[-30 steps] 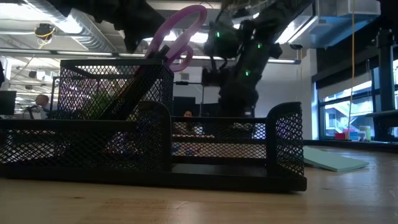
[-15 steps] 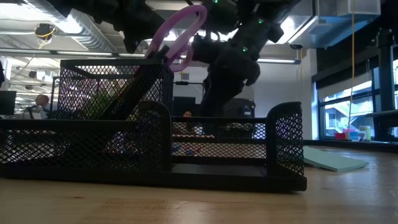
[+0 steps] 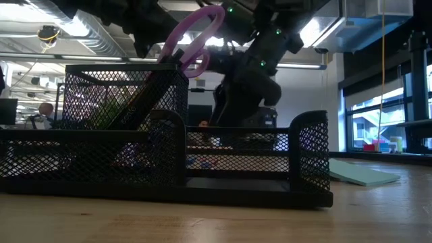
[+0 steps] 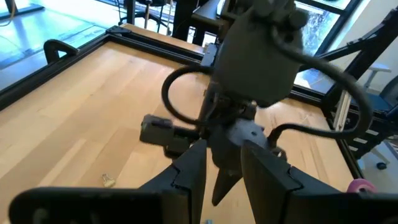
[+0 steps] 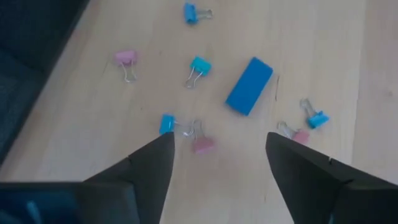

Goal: Pick and place office supplies into organizer
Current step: Put the pink binder clip into the desk organizer

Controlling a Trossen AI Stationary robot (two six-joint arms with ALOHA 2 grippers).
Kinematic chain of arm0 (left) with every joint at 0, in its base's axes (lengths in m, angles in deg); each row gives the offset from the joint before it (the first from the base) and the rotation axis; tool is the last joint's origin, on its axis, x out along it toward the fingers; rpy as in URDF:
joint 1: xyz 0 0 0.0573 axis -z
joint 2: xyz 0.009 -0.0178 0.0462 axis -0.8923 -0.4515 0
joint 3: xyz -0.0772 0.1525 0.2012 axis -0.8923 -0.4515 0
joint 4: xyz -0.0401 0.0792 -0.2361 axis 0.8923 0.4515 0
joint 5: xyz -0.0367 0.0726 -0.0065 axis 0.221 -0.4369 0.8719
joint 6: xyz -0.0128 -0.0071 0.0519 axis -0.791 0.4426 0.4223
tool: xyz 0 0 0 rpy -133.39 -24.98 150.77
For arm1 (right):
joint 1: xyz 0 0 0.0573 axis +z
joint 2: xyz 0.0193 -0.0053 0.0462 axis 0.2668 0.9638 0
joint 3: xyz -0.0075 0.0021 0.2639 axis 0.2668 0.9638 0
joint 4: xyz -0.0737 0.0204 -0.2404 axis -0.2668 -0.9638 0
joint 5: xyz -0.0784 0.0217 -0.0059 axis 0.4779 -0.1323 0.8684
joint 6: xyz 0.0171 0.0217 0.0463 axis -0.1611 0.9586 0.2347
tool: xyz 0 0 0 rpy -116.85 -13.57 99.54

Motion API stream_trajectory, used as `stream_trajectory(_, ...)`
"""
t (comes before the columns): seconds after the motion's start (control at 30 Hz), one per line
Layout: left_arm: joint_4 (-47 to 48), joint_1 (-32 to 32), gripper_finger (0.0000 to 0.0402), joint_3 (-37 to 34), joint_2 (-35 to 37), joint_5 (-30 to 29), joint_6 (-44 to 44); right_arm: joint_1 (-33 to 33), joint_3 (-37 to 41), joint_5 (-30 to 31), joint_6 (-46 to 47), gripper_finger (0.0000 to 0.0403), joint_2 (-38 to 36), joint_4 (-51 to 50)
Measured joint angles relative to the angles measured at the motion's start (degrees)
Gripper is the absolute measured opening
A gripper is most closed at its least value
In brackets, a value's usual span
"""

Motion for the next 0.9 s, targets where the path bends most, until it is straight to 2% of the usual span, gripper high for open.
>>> stream_trajectory(0.3, 0.1, 0.0, 0.0095, 0.0, 0.0, 0.0, 0.0, 0.0, 0.0, -0.6, -1.2, 0.0223, 2.6, 0.5)
stream_trajectory(0.9, 0.1, 0.0, 0.0095, 0.0, 0.0, 0.0, 0.0, 0.0, 0.0, -0.7, -3.4, 0.0193, 6.5, 2.5)
